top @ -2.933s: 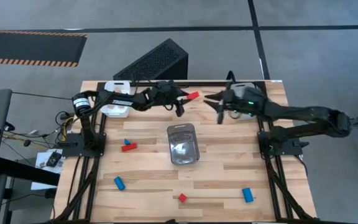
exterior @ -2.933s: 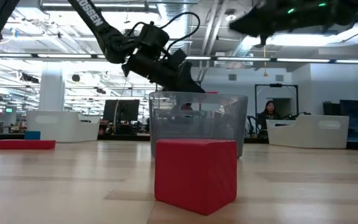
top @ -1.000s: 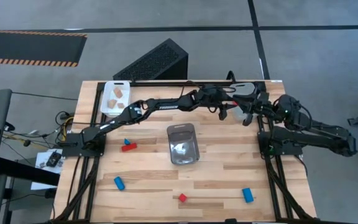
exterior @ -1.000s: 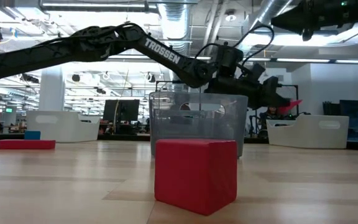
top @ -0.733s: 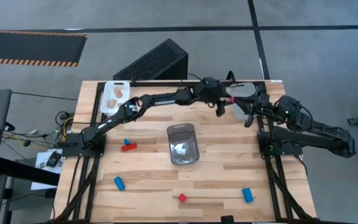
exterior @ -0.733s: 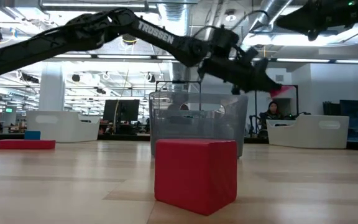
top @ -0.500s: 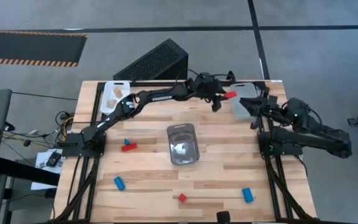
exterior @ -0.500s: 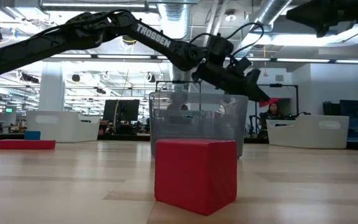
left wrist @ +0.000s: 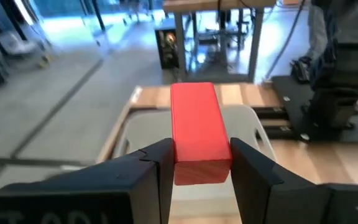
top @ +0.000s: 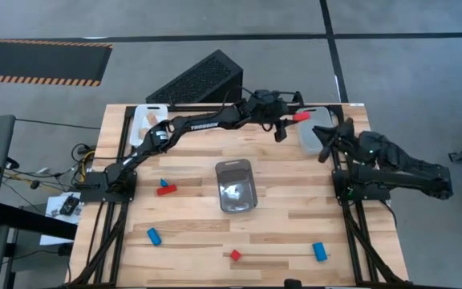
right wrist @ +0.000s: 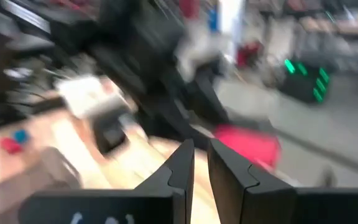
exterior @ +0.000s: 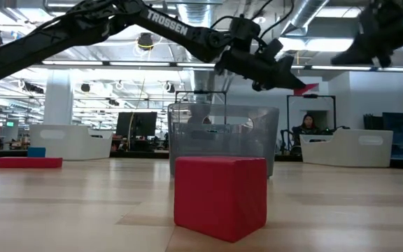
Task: Sort & place blocks by color
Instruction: Put the top red block into the gray bin
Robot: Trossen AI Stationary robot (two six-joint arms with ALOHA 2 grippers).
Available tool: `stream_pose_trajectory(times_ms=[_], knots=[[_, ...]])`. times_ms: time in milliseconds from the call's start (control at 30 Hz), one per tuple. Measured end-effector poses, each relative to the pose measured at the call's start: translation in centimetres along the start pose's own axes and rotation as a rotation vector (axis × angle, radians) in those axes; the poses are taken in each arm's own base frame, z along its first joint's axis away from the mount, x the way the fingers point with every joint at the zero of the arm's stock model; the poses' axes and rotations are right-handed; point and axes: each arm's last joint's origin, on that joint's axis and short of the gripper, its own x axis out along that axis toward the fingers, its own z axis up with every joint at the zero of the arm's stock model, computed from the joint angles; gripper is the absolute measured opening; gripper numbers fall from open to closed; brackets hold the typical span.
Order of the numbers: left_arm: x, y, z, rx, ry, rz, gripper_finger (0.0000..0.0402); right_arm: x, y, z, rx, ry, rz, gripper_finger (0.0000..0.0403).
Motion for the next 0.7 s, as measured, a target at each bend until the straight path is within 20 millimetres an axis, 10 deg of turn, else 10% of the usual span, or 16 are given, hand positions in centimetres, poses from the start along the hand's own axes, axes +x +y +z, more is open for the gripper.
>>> stream_pose_trajectory(times_ms=[333,700], knots=[[0.7,-4.2,1.3,0.266,-0.052,0.012,0.0099,-0.8,-0.8,0.4,0.153,-0.081,-0.171,0.0086],[0.7,-5.5,2.4,0.363,-0.151,0.052,0.01,-2.7,-1.5,1.9,0.284,-0.068,-0.113,0.0248]])
